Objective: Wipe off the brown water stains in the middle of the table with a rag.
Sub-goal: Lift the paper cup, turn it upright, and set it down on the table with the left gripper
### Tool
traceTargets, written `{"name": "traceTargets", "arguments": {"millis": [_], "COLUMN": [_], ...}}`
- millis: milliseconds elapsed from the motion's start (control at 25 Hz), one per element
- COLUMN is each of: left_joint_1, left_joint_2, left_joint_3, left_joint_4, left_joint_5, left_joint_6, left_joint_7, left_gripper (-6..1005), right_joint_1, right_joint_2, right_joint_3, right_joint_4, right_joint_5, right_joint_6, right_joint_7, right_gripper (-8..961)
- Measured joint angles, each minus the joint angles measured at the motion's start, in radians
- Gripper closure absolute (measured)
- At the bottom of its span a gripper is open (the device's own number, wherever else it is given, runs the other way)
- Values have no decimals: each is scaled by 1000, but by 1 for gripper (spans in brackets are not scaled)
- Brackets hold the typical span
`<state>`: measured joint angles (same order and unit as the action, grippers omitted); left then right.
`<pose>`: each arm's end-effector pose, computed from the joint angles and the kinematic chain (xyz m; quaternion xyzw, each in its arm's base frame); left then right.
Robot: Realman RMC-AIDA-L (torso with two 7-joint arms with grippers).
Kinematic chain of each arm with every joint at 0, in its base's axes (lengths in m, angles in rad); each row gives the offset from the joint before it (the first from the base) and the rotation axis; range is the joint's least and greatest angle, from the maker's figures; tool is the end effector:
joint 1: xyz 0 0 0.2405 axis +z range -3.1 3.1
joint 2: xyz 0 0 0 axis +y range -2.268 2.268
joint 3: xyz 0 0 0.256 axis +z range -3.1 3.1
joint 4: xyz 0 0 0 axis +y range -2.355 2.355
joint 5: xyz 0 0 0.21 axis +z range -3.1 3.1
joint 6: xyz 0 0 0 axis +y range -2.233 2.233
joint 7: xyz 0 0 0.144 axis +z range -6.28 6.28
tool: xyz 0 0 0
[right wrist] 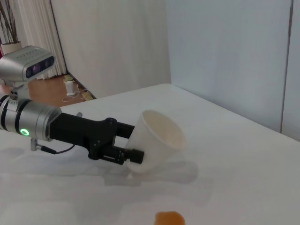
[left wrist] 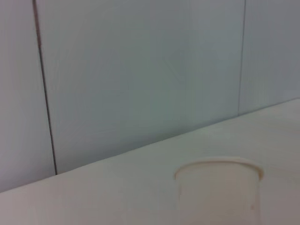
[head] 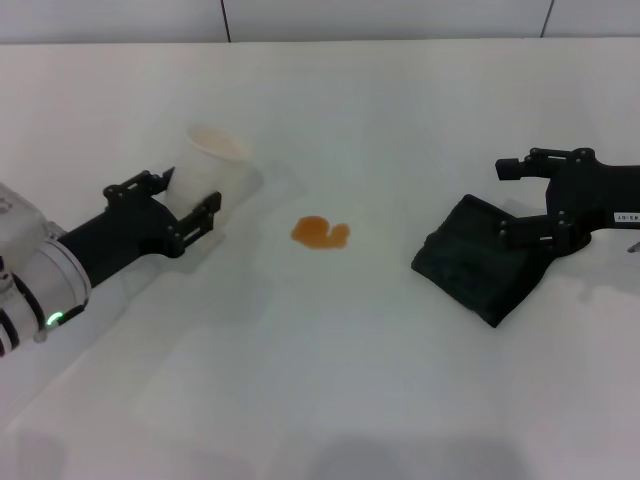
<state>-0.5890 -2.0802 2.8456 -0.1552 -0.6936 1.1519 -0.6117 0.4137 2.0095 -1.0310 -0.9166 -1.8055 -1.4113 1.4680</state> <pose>-0.3229 0.3330 -0.0487 -0.8776 -0.2082 -0.2131 0.3754 0.2528 0.3429 0.0297 -0.9554 0.1497 0.1780 0.1819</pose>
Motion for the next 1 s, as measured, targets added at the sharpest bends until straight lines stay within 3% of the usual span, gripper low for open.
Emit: {"name": "traceTargets", "arguments": {"millis": [1000], "left_joint_1": [26], "left_joint_2": [0], "left_joint_3": [0], "left_joint_4": [34], "left_joint_5": [36], "left_joint_6": [-23], "left_joint_7": [2], "left_gripper": [406], "right_joint_1": [-6], "right_joint_2": [0], "right_joint_3": [5], "right_joint_4": [3], "right_joint_5": [0], "right_joint_6": [-4], "right_joint_7": [0], "right_gripper": [98]}}
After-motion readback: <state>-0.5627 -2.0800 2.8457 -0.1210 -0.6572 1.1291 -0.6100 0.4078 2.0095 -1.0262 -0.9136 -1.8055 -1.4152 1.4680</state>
